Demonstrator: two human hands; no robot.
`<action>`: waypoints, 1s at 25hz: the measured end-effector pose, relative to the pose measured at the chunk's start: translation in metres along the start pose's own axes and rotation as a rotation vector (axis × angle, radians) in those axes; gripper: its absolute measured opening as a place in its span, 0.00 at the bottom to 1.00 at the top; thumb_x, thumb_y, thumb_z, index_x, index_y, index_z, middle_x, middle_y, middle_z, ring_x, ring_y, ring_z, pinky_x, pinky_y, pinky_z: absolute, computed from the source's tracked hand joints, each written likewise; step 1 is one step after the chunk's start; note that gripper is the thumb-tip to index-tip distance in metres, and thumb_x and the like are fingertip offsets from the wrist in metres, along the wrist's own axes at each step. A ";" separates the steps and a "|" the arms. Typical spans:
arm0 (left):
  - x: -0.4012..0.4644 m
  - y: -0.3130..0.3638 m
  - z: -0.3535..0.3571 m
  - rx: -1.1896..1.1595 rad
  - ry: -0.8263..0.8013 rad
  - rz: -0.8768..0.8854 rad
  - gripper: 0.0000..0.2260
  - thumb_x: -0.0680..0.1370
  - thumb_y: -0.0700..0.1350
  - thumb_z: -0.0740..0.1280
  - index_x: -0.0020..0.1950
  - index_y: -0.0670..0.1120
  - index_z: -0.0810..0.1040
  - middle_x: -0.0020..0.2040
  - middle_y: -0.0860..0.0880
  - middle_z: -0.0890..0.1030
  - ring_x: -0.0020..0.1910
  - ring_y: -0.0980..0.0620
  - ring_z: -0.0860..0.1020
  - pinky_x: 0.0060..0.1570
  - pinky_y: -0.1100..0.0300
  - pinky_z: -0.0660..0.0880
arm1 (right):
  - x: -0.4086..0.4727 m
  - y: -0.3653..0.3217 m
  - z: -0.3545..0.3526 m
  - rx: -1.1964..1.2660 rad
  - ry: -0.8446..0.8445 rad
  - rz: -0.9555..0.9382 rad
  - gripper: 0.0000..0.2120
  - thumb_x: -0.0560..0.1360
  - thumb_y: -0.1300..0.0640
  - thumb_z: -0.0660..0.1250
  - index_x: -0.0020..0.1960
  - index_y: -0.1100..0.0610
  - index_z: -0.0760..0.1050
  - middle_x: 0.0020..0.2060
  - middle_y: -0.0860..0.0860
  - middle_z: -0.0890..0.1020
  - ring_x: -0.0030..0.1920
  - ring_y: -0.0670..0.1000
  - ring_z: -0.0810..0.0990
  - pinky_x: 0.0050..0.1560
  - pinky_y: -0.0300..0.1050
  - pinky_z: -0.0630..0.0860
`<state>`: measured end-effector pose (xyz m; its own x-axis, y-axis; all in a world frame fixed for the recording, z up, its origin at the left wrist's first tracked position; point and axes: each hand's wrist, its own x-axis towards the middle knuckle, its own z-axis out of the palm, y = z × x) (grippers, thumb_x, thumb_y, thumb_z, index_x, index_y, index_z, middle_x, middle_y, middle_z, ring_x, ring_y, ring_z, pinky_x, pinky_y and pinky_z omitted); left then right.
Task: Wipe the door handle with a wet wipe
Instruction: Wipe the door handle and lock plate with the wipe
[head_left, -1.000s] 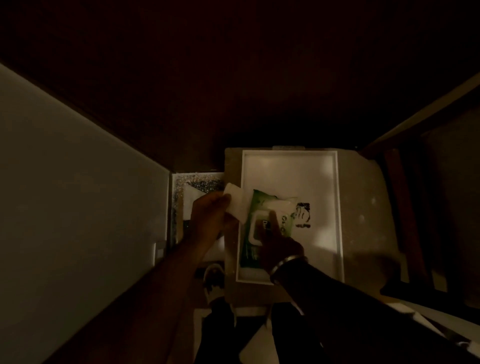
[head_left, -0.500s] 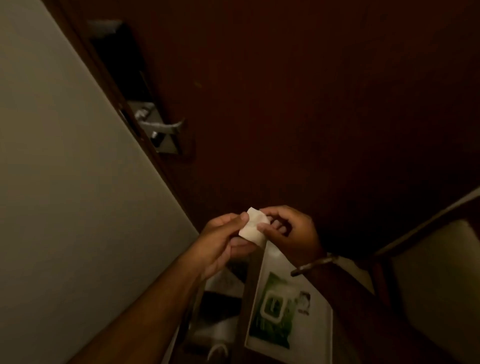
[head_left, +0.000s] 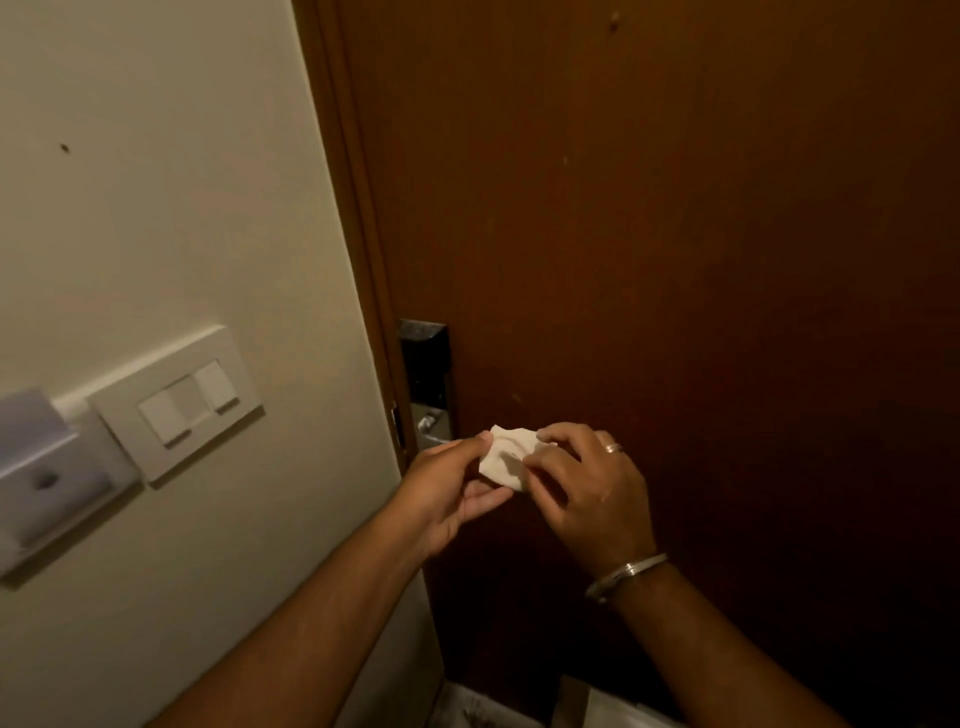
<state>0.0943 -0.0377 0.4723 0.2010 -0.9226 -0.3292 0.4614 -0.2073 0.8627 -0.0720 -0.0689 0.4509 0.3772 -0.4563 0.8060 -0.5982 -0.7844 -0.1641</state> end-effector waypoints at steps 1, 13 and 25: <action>0.008 0.008 -0.005 -0.040 0.030 0.002 0.09 0.80 0.42 0.64 0.59 0.41 0.75 0.51 0.40 0.84 0.43 0.45 0.85 0.35 0.53 0.83 | 0.001 -0.005 0.006 -0.001 -0.042 -0.049 0.04 0.71 0.53 0.70 0.41 0.53 0.81 0.42 0.49 0.83 0.38 0.49 0.80 0.32 0.43 0.75; 0.110 0.020 -0.119 0.429 0.109 0.318 0.13 0.81 0.38 0.57 0.52 0.51 0.79 0.53 0.48 0.77 0.47 0.47 0.80 0.34 0.58 0.78 | 0.142 0.042 0.017 -0.442 -0.010 -0.379 0.12 0.74 0.53 0.67 0.53 0.57 0.82 0.60 0.57 0.81 0.56 0.60 0.81 0.55 0.55 0.71; 0.160 0.008 -0.155 1.851 0.197 1.024 0.26 0.68 0.45 0.77 0.64 0.44 0.75 0.60 0.37 0.77 0.57 0.37 0.76 0.51 0.40 0.74 | 0.219 0.100 0.029 -0.877 -0.076 -0.531 0.38 0.77 0.29 0.50 0.76 0.54 0.64 0.79 0.61 0.56 0.78 0.64 0.54 0.76 0.63 0.53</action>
<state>0.2644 -0.1370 0.3670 -0.1124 -0.8766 0.4680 -0.9935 0.1077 -0.0369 -0.0292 -0.2597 0.5943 0.7693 -0.1898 0.6100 -0.6356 -0.3234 0.7010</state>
